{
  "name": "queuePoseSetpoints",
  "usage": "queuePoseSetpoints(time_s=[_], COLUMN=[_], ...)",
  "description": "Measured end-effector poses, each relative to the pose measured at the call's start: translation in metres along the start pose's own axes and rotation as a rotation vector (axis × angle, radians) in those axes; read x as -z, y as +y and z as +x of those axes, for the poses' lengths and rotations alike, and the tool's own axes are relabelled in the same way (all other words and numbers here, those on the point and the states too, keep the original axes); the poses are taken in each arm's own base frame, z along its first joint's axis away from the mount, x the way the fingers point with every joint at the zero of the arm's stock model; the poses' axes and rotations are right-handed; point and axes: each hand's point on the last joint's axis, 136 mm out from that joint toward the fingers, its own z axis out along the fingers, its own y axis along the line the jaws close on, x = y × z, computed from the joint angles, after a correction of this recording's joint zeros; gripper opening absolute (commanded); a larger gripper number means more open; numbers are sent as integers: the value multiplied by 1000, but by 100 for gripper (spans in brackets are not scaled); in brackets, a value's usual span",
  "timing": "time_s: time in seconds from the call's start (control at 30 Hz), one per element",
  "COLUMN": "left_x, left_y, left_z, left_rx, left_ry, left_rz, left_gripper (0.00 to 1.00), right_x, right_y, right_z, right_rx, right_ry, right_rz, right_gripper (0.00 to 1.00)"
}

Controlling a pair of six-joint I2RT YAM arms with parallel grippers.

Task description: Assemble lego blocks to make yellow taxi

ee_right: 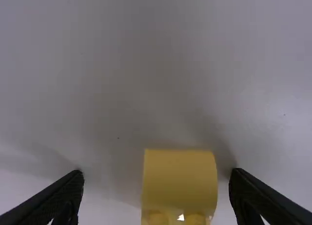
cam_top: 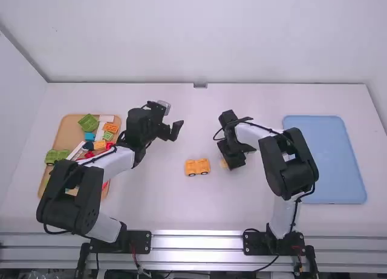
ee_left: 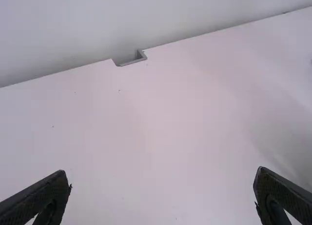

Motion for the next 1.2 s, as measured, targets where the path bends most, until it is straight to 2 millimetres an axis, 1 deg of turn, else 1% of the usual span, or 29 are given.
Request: queuePoseSetpoints(time_s=[0.1,0.13,0.17,0.2,0.23,0.3,0.37,0.4,0.43,0.47,0.5,0.53,0.57,0.63,0.73,0.77,0.8,0.83,0.87,0.9,0.97,1.0,1.03,1.07,1.1,1.13,1.17,1.2], left_x=[0,0,0,0,0,0,0,0,0,0,0,0,0,0,2,2,3,3,4,4,5,7,8,10,17,24,26,32], left_y=[0,0,0,0,0,0,0,0,0,0,0,0,-1,2,10,11,13,13,11,10,-1,-14,-19,-28,-48,-61,-65,-75], left_z=[0,0,0,0,0,0,1,2,4,6,7,8,12,14,22,24,30,35,40,42,48,55,57,61,72,79,80,86], left_rx=[0,0,0,0,0,0,2,3,6,8,10,12,15,14,3,4,7,11,9,3,-43,-97,-120,-158,-242,-302,-321,-369], left_ry=[-1,-1,-1,-1,-1,0,5,8,18,23,29,34,46,55,91,97,123,144,165,172,197,217,223,233,249,252,250,247], left_rz=[0,0,0,0,0,0,1,0,1,1,1,2,2,-14,-61,-67,-79,-81,-73,-64,2,80,113,170,300,388,417,485], left_gripper=[99,99,99,99,99,99,99,99,99,99,99,99,99,99,99,99,99,99,99,99,99,99,99,99,99,99,99,99], right_x=[6,15,19,28,40,55,81,89,106,119,130,135,147,157,168,169,172,173,170,168,160,155,153,149,143,138,135,131], right_y=[-16,-24,-26,-28,-24,-15,8,16,30,40,47,51,58,60,61,61,65,68,71,73,78,80,80,80,76,71,68,62], right_z=[-2,-5,-6,-9,-13,-18,-32,-38,-50,-60,-71,-77,-93,-115,-139,-141,-146,-146,-141,-136,-117,-102,-96,-85,-68,-57,-53,-46], right_rx=[-10,-15,-15,-7,16,60,179,228,327,401,473,514,613,745,896,904,965,1031,1146,1208,1436,1575,1628,1725,1866,1961,2003,2061], right_ry=[-7,-15,-20,-29,-46,-72,-151,-187,-266,-336,-408,-446,-545,-657,-760,-764,-783,-785,-763,-748,-677,-635,-618,-588,-544,-518,-507,-492], right_rz=[55,78,79,72,43,-11,-131,-167,-227,-260,-279,-284,-274,-214,-134,-130,-124,-129,-137,-149,-211,-275,-304,-363,-464,-545,-580,-631], right_gripper=[75,77,79,81,82,86,91,96,99,99,99,99,99,99,98,98,99,98,99,99,99,98,99,99,98,99,99,98])
